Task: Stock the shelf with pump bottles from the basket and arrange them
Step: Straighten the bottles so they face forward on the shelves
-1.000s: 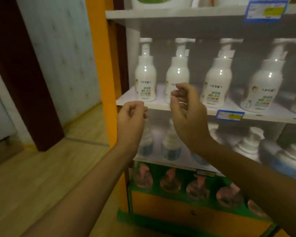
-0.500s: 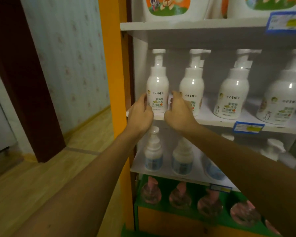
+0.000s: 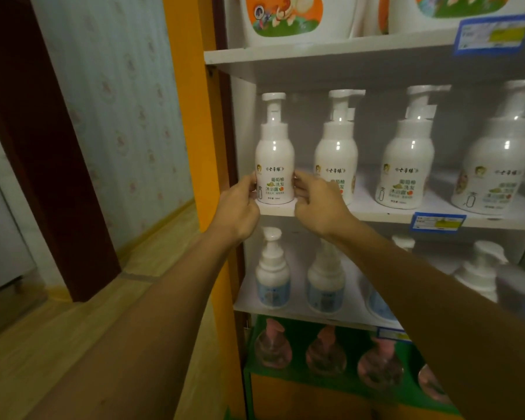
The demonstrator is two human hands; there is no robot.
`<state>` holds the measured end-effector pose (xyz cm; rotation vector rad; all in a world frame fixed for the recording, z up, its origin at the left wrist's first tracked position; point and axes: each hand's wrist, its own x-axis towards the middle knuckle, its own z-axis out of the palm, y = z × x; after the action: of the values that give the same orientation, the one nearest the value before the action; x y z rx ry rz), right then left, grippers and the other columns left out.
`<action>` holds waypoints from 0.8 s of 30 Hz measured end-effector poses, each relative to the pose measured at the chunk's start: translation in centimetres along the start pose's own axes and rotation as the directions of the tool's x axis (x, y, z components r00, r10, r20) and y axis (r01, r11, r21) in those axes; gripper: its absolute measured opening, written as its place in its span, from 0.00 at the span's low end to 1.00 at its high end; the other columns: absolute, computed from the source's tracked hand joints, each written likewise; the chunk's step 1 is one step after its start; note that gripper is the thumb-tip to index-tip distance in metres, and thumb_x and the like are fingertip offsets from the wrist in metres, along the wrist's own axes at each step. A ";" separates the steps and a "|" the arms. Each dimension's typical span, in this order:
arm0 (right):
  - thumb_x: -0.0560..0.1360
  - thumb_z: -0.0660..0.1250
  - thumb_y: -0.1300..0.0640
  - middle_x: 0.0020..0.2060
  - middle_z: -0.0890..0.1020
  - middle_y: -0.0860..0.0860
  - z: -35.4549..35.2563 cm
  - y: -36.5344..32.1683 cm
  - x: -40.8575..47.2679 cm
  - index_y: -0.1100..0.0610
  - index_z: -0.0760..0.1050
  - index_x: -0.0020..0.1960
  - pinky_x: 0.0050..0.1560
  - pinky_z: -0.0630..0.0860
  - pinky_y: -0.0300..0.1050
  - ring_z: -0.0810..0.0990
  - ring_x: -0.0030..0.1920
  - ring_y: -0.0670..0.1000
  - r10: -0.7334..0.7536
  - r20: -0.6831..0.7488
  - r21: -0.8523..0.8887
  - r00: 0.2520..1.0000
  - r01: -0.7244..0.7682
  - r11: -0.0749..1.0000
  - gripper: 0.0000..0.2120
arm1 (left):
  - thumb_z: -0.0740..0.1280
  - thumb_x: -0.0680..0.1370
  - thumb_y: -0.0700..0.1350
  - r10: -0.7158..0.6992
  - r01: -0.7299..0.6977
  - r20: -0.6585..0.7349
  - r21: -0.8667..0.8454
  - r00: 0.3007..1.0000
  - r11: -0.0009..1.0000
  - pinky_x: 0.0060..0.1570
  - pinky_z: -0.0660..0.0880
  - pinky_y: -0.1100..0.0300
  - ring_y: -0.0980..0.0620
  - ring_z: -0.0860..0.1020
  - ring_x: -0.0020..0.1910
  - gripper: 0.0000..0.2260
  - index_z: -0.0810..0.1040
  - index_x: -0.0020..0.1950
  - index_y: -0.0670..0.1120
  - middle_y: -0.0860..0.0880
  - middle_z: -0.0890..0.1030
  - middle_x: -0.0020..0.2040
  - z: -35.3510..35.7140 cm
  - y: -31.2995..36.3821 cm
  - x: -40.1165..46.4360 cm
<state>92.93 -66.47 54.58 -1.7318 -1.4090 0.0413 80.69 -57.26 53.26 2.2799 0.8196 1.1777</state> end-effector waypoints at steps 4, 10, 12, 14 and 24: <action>0.73 0.58 0.72 0.65 0.76 0.56 0.0 0.1 -0.1 0.59 0.67 0.71 0.69 0.68 0.47 0.74 0.66 0.55 0.005 0.015 0.027 1.000 -0.006 1.000 0.27 | 0.54 0.76 0.30 -0.028 0.028 -0.010 -0.003 1.000 1.000 0.51 0.70 0.65 0.54 0.74 0.51 0.18 0.71 0.63 0.41 0.42 0.78 0.60 0.0 -0.1 0.3; 0.74 0.59 0.71 0.64 0.77 0.56 -0.2 0.3 -0.1 0.58 0.67 0.70 0.66 0.69 0.45 0.75 0.64 0.56 -0.024 0.027 0.016 0.999 0.023 1.000 0.26 | 0.55 0.76 0.30 -0.040 0.040 -0.013 0.013 0.999 0.999 0.53 0.71 0.63 0.53 0.73 0.53 0.17 0.70 0.63 0.40 0.42 0.77 0.61 0.3 0.2 0.2; 0.74 0.59 0.71 0.64 0.77 0.55 -0.2 0.3 -0.2 0.58 0.67 0.71 0.67 0.69 0.45 0.75 0.64 0.55 -0.024 0.018 0.033 1.000 0.023 0.999 0.26 | 0.55 0.76 0.30 -0.029 0.029 -0.029 0.013 0.999 0.999 0.51 0.70 0.64 0.54 0.73 0.51 0.16 0.70 0.62 0.40 0.42 0.77 0.60 0.4 0.1 0.1; 0.74 0.59 0.71 0.65 0.76 0.55 -0.2 0.4 -0.3 0.58 0.66 0.71 0.68 0.68 0.45 0.74 0.65 0.54 -0.031 0.013 0.046 0.999 0.031 0.998 0.27 | 0.54 0.76 0.30 -0.020 0.021 -0.038 0.018 0.999 1.000 0.50 0.70 0.65 0.55 0.73 0.50 0.16 0.70 0.62 0.40 0.42 0.78 0.59 0.5 0.0 0.0; 0.74 0.59 0.71 0.65 0.76 0.55 0.3 0.8 -0.1 0.57 0.65 0.72 0.68 0.68 0.43 0.74 0.65 0.53 -0.061 -0.027 0.021 0.998 0.062 0.998 0.27 | 0.55 0.78 0.32 -0.003 0.007 -0.093 0.048 0.996 0.999 0.46 0.69 0.68 0.56 0.72 0.49 0.13 0.70 0.59 0.41 0.45 0.77 0.58 1.0 -1.0 0.0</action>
<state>93.38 -66.34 53.80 -1.6645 -1.4363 0.0005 81.23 -56.63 52.14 2.2746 0.8966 1.2831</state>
